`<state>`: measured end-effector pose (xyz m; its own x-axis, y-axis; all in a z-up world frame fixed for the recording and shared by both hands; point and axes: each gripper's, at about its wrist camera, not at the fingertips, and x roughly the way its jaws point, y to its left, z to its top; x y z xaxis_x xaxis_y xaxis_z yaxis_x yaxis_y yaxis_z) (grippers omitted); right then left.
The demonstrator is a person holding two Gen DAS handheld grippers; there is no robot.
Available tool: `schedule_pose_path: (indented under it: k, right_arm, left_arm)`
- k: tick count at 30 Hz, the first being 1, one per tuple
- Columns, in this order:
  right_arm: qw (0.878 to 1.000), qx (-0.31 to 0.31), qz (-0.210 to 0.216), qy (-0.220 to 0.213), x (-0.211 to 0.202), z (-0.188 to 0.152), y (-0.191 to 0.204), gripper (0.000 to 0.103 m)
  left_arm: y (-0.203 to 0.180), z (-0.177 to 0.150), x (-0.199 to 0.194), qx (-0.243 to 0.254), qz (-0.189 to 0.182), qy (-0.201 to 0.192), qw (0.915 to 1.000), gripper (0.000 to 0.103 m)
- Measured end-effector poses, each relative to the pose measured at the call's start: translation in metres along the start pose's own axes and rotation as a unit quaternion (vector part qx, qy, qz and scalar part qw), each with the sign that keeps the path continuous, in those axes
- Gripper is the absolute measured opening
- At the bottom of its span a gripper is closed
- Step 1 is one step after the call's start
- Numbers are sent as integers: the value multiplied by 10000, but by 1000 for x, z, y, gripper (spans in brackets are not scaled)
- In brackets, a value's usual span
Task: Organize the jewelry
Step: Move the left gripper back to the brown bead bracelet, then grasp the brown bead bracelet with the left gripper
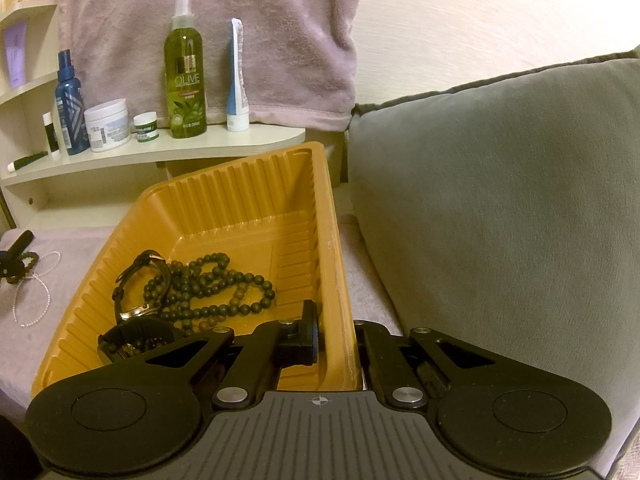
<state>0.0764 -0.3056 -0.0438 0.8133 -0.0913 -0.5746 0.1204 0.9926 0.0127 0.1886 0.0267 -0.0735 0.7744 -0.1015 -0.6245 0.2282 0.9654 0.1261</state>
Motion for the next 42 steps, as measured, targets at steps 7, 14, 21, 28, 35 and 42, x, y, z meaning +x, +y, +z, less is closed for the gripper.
schedule_pose_path:
  k: [7, 14, 21, 28, 35, 42]
  right_arm:
    - [10000, -3, 1, 1, 0, 0, 0, 4]
    - [10000, 0, 2, -2, 0, 0, 0, 4]
    - [10000, 5, 1, -2, 0, -1, 0, 4]
    - [10000, 3, 2, -4, 0, -1, 0, 4]
    - [10000, 6, 2, -4, 0, -1, 0, 4]
    - [10000, 11, 4, -6, 0, -1, 0, 4]
  left_arm:
    - [7, -1, 14, 122, -44, 226, 9997, 20]
    - [6, 0, 19, 256, -116, 335, 9990, 17]
    - [4, 0, 21, 324, -149, 368, 9987, 14]
    - [4, 0, 20, 303, -193, 365, 9987, 6]
    - [4, 0, 6, 198, -208, 193, 9994, 6]
    - [4, 13, -18, -59, -305, -83, 9995, 6]
